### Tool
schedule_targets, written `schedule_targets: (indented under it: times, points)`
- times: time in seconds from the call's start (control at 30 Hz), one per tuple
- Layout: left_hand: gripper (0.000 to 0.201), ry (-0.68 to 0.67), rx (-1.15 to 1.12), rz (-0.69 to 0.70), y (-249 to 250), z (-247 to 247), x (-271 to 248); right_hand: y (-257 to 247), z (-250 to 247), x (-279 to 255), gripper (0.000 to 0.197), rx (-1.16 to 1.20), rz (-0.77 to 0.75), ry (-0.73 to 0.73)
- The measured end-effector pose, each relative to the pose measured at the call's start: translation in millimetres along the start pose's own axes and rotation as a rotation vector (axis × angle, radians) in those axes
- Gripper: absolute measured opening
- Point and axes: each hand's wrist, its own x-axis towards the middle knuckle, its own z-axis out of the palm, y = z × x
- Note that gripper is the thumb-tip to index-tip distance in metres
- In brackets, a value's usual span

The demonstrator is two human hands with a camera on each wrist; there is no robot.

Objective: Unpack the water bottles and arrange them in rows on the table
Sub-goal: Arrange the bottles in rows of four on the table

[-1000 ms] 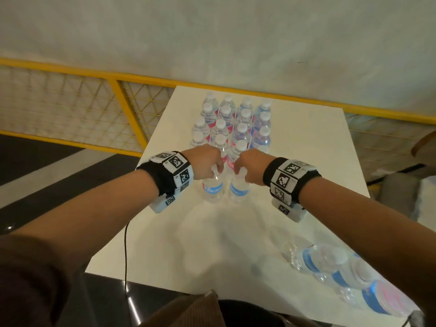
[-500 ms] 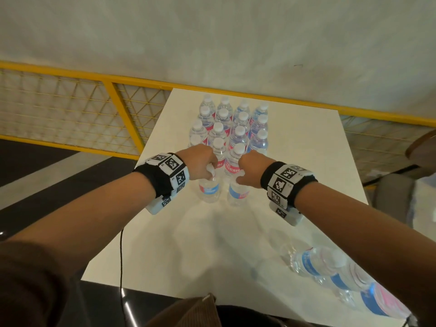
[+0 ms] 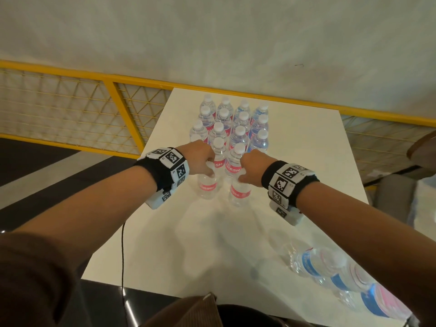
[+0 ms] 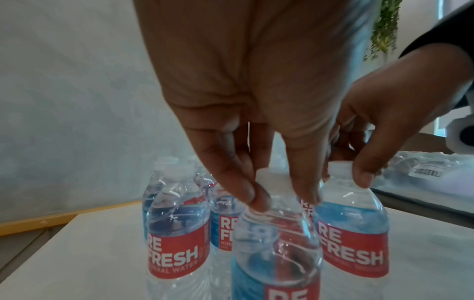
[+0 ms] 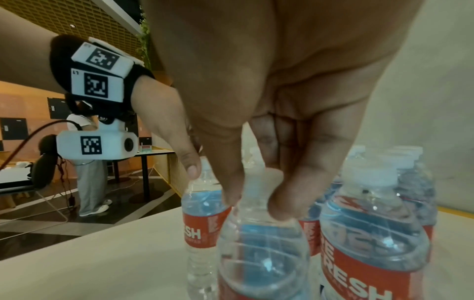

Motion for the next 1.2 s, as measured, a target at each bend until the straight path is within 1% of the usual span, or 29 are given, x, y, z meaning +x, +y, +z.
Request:
schedule_targets:
  times: [0.07,0.13,0.23,0.33,0.43,0.53,0.67,0.8,0.93,1.03,1.2]
  points:
    - [0.044,0.032,0.012,-0.043,0.2,1.4,1.7,1.9,1.8,2.4,0.041,-0.002,0.031,0.029]
    - [0.042,0.045,0.023,-0.050,0.4,2.6,0.3,4.1,3.4,2.2,0.046,0.013,0.030,0.023]
    - [0.046,0.028,-0.029,-0.008,0.7,3.9,-2.5,4.1,3.3,-0.3,0.047,0.055,-0.003,-0.016]
    - [0.032,0.050,-0.039,0.039,2.9,3.2,-4.0,-0.1,1.6,0.4,0.042,0.056,-0.030,-0.007]
    - [0.027,0.036,-0.037,0.026,-2.1,0.4,-6.4,-4.2,0.7,7.1,0.041,0.080,-0.048,0.005]
    - [0.029,0.038,-0.036,0.017,-12.9,-1.6,-9.9,-9.8,1.8,18.2,0.039,0.103,-0.070,0.012]
    - [0.038,0.061,-0.028,-0.018,-30.5,-2.7,-11.4,-23.8,-0.3,30.1,0.041,0.123,-0.118,0.040]
    - [0.032,0.060,-0.006,-0.052,-42.4,-5.2,-12.4,-37.5,-4.3,41.3,0.041,0.107,-0.174,0.074]
    - [0.035,0.067,-0.021,-0.083,-49.6,-6.4,-11.0,-48.1,-7.2,55.1,0.040,0.096,-0.200,0.076]
    - [0.032,0.072,-0.030,-0.079,-49.9,-8.3,-9.0,-53.0,-9.1,62.3,0.039,0.078,-0.211,0.083]
    - [0.034,0.086,-0.057,-0.088,-48.9,-6.8,-7.2,-53.2,-9.3,65.7,0.040,0.065,-0.217,0.047]
